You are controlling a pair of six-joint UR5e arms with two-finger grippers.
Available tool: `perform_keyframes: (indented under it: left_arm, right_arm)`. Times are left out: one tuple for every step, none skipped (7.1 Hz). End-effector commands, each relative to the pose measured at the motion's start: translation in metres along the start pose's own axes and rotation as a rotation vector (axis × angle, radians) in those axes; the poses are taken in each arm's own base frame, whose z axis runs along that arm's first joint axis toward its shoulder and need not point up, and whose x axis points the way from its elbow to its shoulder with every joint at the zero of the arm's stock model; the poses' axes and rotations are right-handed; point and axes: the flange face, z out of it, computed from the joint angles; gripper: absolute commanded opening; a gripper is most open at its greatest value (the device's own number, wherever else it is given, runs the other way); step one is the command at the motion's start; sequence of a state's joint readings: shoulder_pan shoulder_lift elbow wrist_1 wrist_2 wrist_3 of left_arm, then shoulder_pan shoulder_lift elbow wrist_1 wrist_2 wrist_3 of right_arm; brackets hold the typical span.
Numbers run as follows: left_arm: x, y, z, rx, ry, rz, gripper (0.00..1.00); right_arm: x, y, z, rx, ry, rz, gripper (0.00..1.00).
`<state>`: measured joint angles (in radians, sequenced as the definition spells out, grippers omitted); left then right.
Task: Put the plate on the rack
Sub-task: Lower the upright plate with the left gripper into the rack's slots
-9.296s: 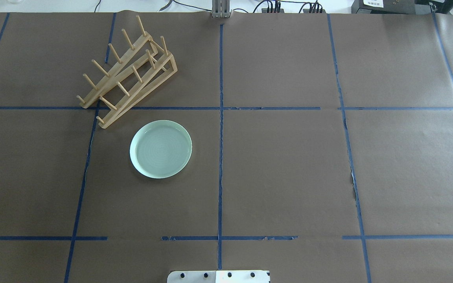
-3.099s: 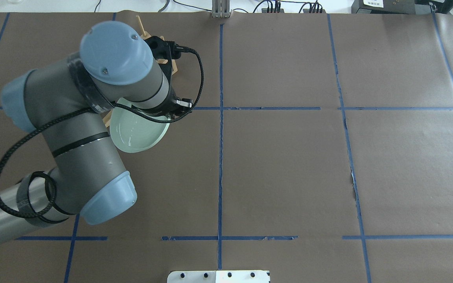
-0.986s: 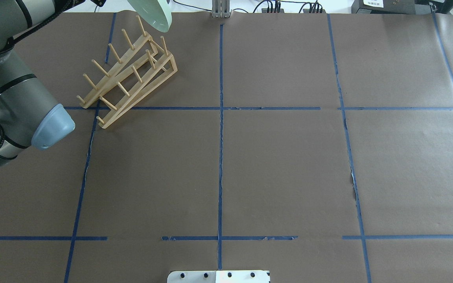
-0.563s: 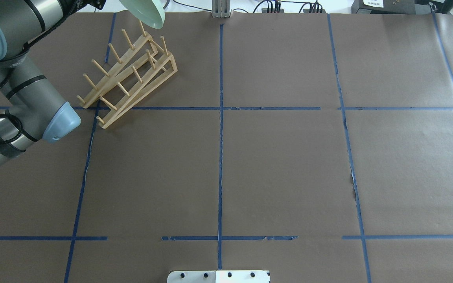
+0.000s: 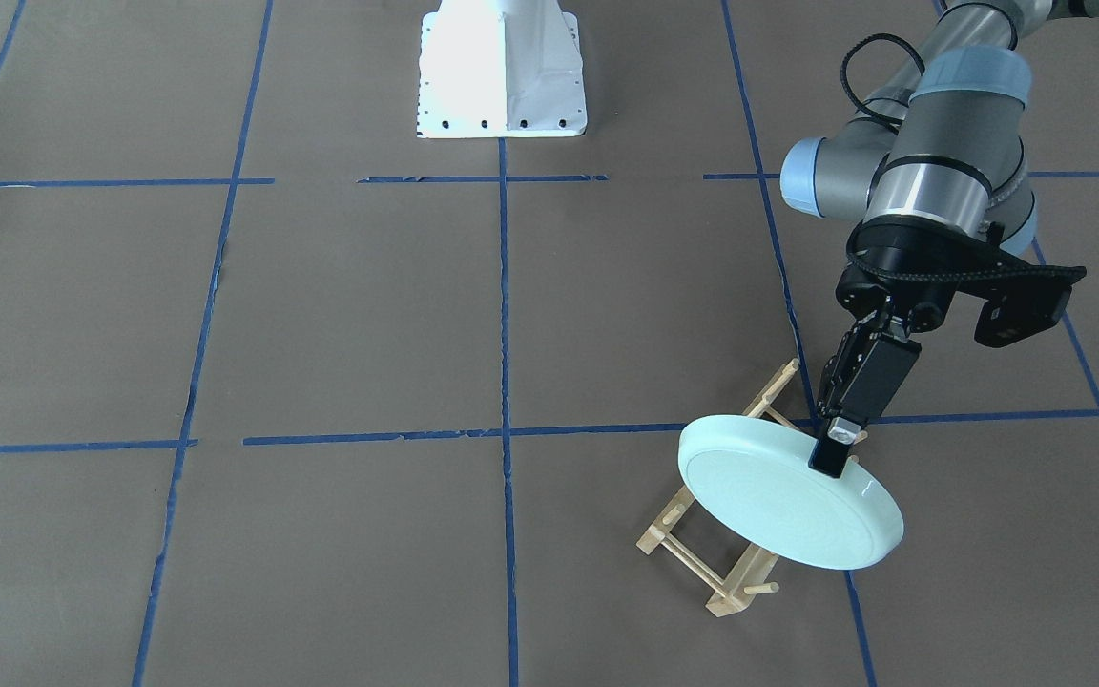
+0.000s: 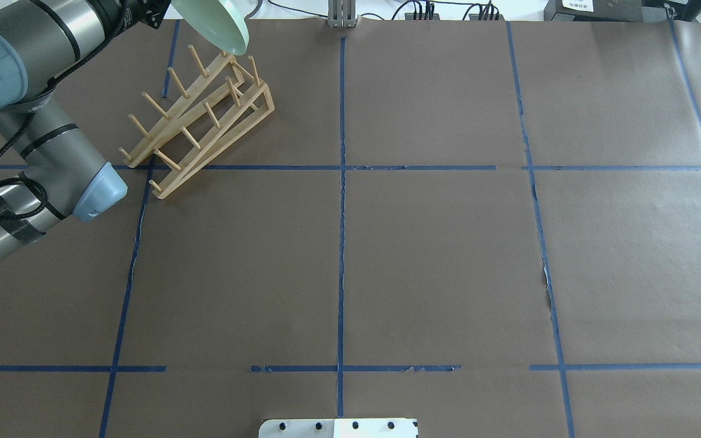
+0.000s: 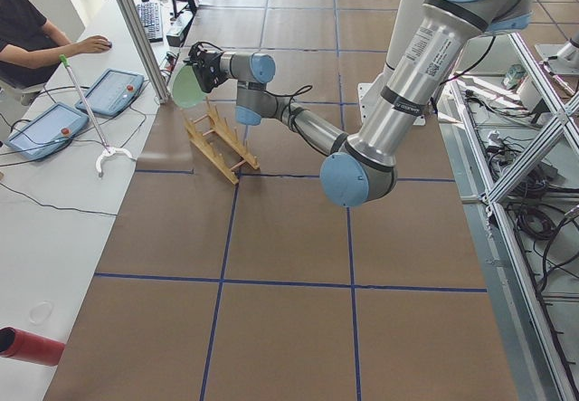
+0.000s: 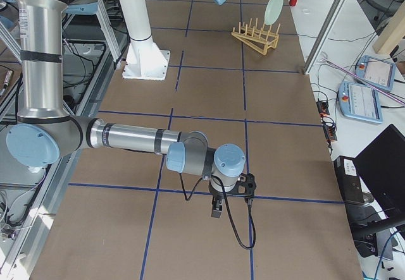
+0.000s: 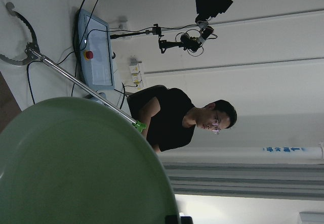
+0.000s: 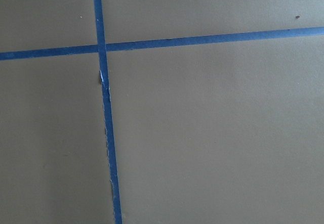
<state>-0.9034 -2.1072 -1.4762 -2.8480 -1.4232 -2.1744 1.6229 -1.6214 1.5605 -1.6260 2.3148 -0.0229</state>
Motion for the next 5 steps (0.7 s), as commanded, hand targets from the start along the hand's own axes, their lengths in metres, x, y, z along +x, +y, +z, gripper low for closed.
perform_keyframes:
  left_arm:
    - [-0.016,0.001,0.005,0.012,0.003,-0.006,0.0]
    - [-0.027,0.007,0.006,0.018,0.01,-0.011,0.0]
    - [-0.03,0.006,0.007,0.019,0.011,-0.011,0.0]
    - [-0.033,0.006,0.007,0.02,0.006,-0.011,0.0]
    - [-0.041,0.004,0.01,0.026,-0.007,-0.008,0.0]
  right_arm:
    - [0.0,0.0,0.0,0.001,0.0,-0.001,1.0]
    - [0.0,0.0,0.0,0.0,0.0,0.0,1.0]
    - [0.0,0.0,0.0,0.001,0.0,-0.001,1.0]
    - [0.0,0.0,0.0,0.0,0.0,0.0,1.0]
    - [0.0,0.0,0.0,0.001,0.0,-0.001,1.0]
